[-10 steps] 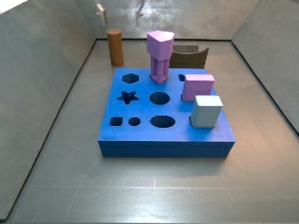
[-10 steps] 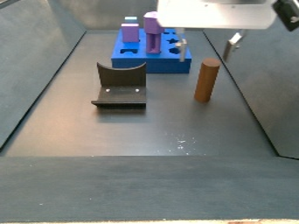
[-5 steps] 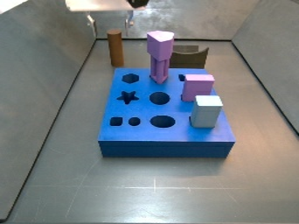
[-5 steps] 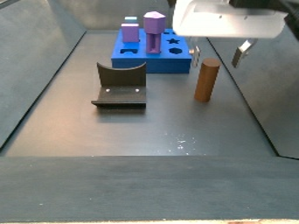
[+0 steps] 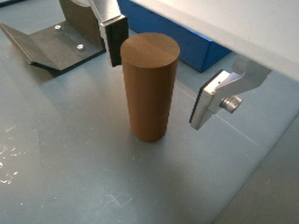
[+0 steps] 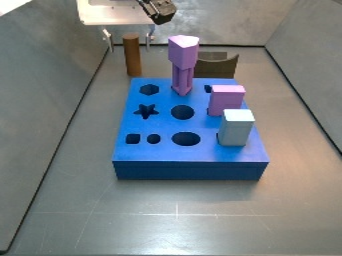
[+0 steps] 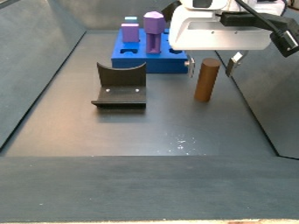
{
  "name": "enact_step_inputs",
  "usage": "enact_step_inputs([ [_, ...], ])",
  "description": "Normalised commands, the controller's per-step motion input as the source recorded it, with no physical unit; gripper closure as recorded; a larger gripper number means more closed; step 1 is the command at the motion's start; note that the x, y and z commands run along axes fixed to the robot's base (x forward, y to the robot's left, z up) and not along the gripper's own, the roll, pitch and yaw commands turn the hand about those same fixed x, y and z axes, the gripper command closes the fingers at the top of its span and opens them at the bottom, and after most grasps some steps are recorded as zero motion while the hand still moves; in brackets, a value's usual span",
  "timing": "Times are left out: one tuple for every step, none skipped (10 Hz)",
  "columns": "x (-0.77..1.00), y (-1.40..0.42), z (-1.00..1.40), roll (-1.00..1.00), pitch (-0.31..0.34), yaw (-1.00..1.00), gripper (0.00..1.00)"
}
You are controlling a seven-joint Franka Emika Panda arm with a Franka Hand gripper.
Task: Pick up the round object. Move to above the board. Insert the round object.
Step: Pick up the round object.
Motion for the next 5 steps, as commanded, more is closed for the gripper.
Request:
enact_step_inputs([
  [0.0, 0.12, -0.01, 0.0, 0.006, 0.0, 0.0],
  [0.0, 0.03, -0.01, 0.0, 0.0, 0.0, 0.0],
  [0.0, 0.0, 0.0, 0.0, 0.0, 0.0, 1.0],
  [0.0, 0.0, 0.0, 0.0, 0.0, 0.0, 1.0],
  [0.0, 0.0, 0.0, 0.0, 0.0, 0.0, 1.0],
])
